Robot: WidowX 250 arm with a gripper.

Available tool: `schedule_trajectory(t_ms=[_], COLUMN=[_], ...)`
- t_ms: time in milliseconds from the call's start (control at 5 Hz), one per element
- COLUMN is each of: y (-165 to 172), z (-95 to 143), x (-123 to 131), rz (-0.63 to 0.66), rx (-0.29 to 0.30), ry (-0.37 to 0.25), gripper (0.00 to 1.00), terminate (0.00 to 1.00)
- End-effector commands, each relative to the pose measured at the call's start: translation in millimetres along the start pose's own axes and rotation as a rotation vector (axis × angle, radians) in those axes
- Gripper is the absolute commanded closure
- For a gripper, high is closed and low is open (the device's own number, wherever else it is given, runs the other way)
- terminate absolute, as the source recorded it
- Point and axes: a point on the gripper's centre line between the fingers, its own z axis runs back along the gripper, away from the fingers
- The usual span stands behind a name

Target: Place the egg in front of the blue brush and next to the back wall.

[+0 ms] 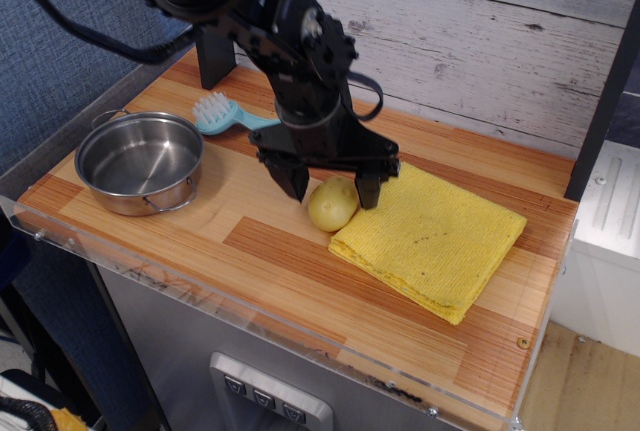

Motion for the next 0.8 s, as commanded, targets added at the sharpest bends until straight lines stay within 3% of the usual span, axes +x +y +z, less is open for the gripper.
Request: schedule_trajectory(t_ms=[0,200,600], y=[-6.6,-5.7,1.7], z=[-2.5,-1.4,9.4], x=[-1.6,-5.0,-1.6], rz=[-0.028,-0.034,-0.026], rx=[-0.014,-0.003,0.019], ry=[-0.006,-0.011,-0.032], gripper=[0.0,1.0,1.0], terminate=[0.0,0.0,0.0])
